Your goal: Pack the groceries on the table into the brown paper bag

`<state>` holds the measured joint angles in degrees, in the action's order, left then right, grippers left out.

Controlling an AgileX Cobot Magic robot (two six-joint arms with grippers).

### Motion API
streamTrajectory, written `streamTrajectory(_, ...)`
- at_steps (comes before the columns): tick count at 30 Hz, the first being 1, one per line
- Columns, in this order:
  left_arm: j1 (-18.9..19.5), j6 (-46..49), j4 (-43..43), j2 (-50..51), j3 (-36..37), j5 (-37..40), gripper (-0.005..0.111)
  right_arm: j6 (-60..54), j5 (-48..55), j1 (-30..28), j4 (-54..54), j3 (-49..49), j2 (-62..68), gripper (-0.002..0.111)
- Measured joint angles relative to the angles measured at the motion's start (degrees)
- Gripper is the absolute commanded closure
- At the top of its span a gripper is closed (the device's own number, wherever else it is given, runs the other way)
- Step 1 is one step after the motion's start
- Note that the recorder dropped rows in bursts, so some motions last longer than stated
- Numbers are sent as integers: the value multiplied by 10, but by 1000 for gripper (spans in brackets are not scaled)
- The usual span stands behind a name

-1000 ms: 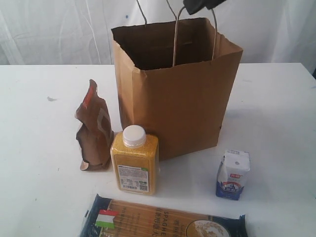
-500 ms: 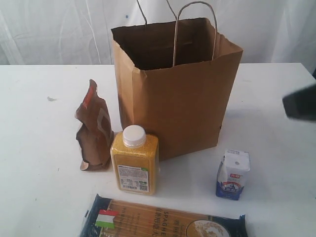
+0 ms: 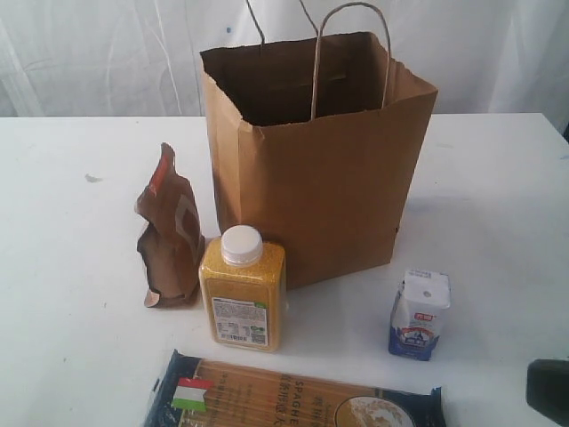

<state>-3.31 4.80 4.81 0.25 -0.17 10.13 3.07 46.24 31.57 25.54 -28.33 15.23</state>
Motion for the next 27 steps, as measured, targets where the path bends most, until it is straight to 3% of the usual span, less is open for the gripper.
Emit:
streamTrajectory(6, 0, 0, 0, 0, 0, 0, 107, -7, -16, 0, -21, 5, -4, 108)
streamTrajectory(13, 0, 0, 0, 0, 0, 0, 107, -80, -124, 0, -39, 7, -4, 108)
streamTrajectory(18, 0, 0, 0, 0, 0, 0, 107, -106, -140, 0, -68, 12, -4, 108)
streamTrajectory(27, 0, 0, 0, 0, 0, 0, 107, -159, -213, -11, -77, 115, -56, 108)
